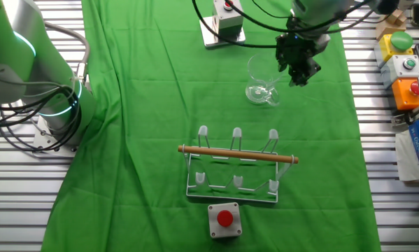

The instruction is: Put the cup on the cup rack

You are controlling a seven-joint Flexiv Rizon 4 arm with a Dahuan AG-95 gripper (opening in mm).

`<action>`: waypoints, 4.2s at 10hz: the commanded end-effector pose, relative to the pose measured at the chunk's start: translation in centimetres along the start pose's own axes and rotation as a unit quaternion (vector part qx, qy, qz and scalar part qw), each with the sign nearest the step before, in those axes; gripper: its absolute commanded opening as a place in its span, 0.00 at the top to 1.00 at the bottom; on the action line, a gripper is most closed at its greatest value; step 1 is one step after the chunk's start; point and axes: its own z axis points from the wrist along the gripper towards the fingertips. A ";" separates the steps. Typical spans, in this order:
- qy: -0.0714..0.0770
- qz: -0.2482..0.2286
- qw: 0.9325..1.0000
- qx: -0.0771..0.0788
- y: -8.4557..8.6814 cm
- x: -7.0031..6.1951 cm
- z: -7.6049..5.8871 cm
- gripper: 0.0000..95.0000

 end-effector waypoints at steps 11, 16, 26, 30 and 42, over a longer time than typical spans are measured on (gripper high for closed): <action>-0.008 0.000 0.997 -0.077 1.1 -0.7 2.3 0.80; -0.026 -0.011 0.998 -0.061 1.1 -0.3 2.3 1.00; -0.048 -0.100 0.993 0.046 -1.7 0.0 -1.4 1.00; -0.082 -0.115 0.986 0.091 -2.4 0.2 -2.4 1.00; -0.098 -0.130 0.981 0.104 -2.5 0.2 -2.3 1.00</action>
